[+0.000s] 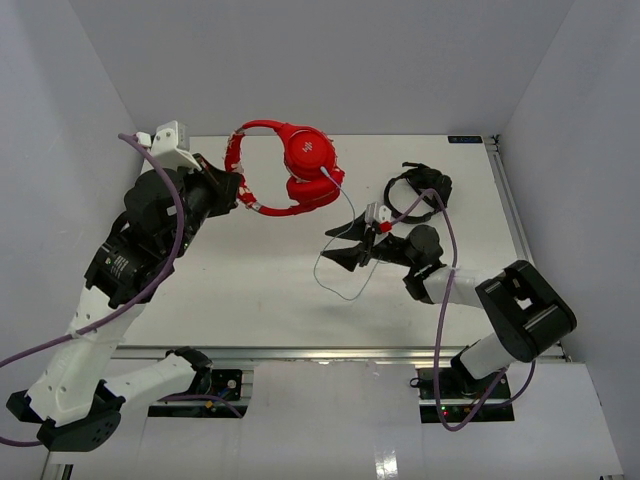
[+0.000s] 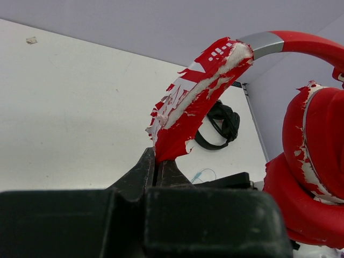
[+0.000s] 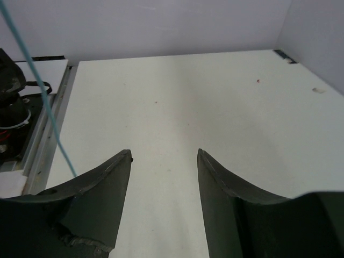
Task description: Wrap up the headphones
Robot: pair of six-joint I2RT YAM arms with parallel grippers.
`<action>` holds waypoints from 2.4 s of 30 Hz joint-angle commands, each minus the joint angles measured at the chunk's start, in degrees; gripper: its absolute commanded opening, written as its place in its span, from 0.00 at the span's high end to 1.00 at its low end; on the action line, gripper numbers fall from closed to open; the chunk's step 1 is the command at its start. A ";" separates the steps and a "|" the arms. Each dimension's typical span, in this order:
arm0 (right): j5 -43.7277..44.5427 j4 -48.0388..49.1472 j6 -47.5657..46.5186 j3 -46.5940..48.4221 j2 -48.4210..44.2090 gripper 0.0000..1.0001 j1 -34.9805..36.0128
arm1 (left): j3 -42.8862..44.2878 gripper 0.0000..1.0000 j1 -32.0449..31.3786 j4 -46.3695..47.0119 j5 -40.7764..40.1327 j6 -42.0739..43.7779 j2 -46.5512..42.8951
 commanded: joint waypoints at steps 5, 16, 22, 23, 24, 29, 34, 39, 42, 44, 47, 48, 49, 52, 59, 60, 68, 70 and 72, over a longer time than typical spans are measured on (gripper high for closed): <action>-4.24 0.85 -1.34 0.12 -5.99 0.31 -1.53 | 0.10 1.00 -0.08 5.22 -0.61 -0.33 -1.82; -11.19 6.95 6.23 1.62 -1.78 0.27 -1.20 | -0.41 1.00 -0.08 7.05 0.22 -0.98 -1.62; -13.35 12.96 10.78 3.27 2.40 0.27 0.74 | -1.09 1.00 -0.08 8.15 0.83 -1.09 -1.27; -13.41 14.00 11.07 2.91 2.73 0.27 1.01 | -1.13 1.00 -0.08 8.19 0.79 -0.95 -1.22; -13.48 14.87 11.35 2.55 3.01 0.27 1.02 | -1.12 1.00 -0.08 8.18 0.78 -0.86 -1.10; -13.48 15.29 10.81 1.62 2.92 0.27 1.02 | -0.78 1.00 -0.08 8.21 0.97 -0.51 -0.92; -17.26 10.84 9.65 3.44 2.72 0.25 0.93 | -0.60 1.00 -0.08 8.36 0.97 0.17 -0.83; -22.49 7.32 9.65 4.93 2.00 0.20 -0.12 | -0.19 1.00 -0.08 8.21 0.53 1.72 -0.74; -24.10 6.98 10.26 4.87 1.75 0.19 -1.49 | -0.19 1.00 -0.08 8.30 0.36 2.24 -0.74; -24.83 6.98 10.98 5.30 1.85 0.18 -2.06 | -0.17 1.00 -0.08 8.37 0.27 2.37 -0.75; -26.31 6.98 12.01 6.39 2.55 0.18 -2.06 | -0.45 1.00 -0.08 8.67 0.37 2.50 -0.83; -26.85 6.98 12.49 6.81 2.86 0.17 -2.06 | -0.51 1.00 -0.08 8.79 0.43 2.38 -0.83; -27.12 7.02 12.88 7.06 3.02 0.17 -2.06 | -0.60 1.00 -0.08 8.92 0.52 2.36 -0.87; -27.11 7.34 13.83 7.39 3.43 0.16 -1.94 | -0.88 1.00 -0.08 9.59 0.68 2.39 -0.98; -24.50 9.73 14.84 7.29 4.59 0.15 -1.06 | -2.21 1.00 -0.08 11.52 0.96 2.01 -0.98; -24.33 10.07 15.09 7.50 4.93 0.15 -0.67 | -2.30 1.00 -0.08 11.78 0.91 2.01 -0.90; -21.07 10.85 14.29 7.66 6.89 0.15 3.79 | -3.26 1.00 -0.08 13.39 0.77 2.12 -0.92; -20.55 11.00 14.14 7.73 7.69 0.16 4.46 | -3.48 1.00 -0.08 13.69 0.48 2.41 -0.99; -20.10 11.46 14.17 7.93 8.60 0.16 5.01 | -3.83 1.00 -0.08 13.91 0.03 2.57 -1.28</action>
